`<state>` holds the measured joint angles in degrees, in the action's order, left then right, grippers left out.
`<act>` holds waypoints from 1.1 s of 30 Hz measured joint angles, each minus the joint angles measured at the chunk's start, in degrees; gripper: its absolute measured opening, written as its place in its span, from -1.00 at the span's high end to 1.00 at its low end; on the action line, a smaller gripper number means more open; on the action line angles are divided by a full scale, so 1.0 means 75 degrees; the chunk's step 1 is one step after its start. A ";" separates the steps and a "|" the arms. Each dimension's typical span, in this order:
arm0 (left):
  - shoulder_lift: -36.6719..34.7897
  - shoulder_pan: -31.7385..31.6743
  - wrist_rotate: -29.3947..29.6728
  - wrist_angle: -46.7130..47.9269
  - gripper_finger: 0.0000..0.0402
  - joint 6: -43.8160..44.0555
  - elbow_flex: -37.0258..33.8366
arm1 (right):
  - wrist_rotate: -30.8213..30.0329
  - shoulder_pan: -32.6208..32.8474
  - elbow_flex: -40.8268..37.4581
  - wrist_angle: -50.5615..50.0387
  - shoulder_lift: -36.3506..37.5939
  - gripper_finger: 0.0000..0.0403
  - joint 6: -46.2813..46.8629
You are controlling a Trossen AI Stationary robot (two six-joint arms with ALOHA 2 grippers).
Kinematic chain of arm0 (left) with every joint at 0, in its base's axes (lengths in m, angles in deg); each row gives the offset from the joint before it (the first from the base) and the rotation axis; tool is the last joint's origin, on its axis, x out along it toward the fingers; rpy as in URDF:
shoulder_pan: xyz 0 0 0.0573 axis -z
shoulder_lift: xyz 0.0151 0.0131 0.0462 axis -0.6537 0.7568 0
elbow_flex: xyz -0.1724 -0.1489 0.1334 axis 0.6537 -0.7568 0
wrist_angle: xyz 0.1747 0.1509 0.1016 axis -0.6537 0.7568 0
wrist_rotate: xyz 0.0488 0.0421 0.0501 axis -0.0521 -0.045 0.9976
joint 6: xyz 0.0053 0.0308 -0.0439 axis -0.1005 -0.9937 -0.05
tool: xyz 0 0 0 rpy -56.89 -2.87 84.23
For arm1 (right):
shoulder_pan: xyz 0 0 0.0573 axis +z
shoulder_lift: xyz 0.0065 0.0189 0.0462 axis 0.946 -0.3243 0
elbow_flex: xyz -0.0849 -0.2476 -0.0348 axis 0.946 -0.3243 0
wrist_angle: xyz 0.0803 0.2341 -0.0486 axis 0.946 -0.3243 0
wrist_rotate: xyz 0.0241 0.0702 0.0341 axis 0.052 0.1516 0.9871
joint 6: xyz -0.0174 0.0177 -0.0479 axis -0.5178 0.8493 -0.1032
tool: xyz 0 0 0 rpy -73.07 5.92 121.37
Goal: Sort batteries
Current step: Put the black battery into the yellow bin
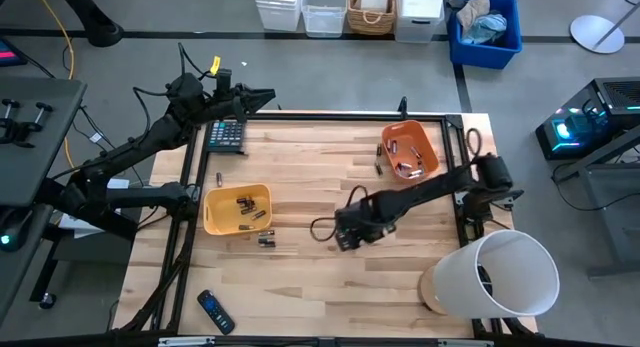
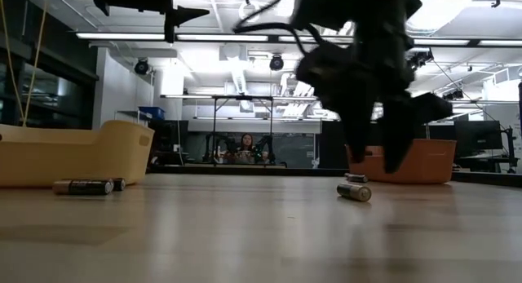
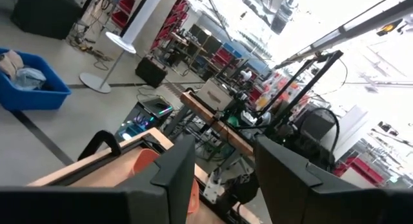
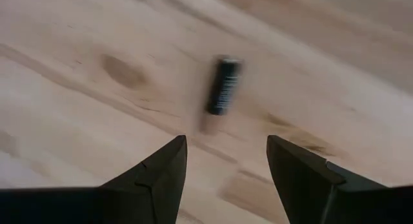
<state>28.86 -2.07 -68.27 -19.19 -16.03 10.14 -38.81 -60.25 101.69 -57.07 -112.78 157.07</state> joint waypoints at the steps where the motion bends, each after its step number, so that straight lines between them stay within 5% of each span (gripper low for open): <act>1: 0.0000 0.0000 0.0000 0.0000 0.27 0.0049 0.0000 | -0.0070 0.0060 0.0158 0.0078 -0.0160 -0.03 0.0171; 14: -0.0027 0.0003 -0.0679 -0.0003 0.27 0.0106 -0.0003 | -0.0953 0.0233 0.2312 -0.1490 -0.2263 0.01 0.0468; 17: -0.0058 0.0003 -0.0849 -0.0071 0.27 0.0109 -0.0003 | -0.1231 0.0201 0.2691 -0.1758 -0.2465 0.24 -0.0031; 20: -0.0129 0.0003 -0.0851 -0.0182 0.27 0.0283 -0.0006 | -0.1915 0.0027 0.3054 -0.1877 -0.2531 0.75 -0.1024; 23: -0.0202 0.0003 -0.0852 -0.0676 0.27 0.0566 -0.0005 | -0.2936 -0.0457 0.3629 -0.1716 -0.2554 0.85 -0.2568; 27: -0.0313 0.0003 -0.0856 -0.1567 0.27 0.0850 -0.0003 | -0.3191 -0.1270 0.4195 -0.0277 -0.2520 0.79 -0.4466; 33: -0.0481 0.0003 -0.0856 -0.2421 0.27 0.1091 -0.0003 | -0.1576 -0.2097 0.4495 0.3682 -0.2510 0.84 -0.6837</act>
<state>25.26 -2.05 -74.68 -37.35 -7.84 10.12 -50.63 -75.98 135.40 -29.45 -131.60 105.79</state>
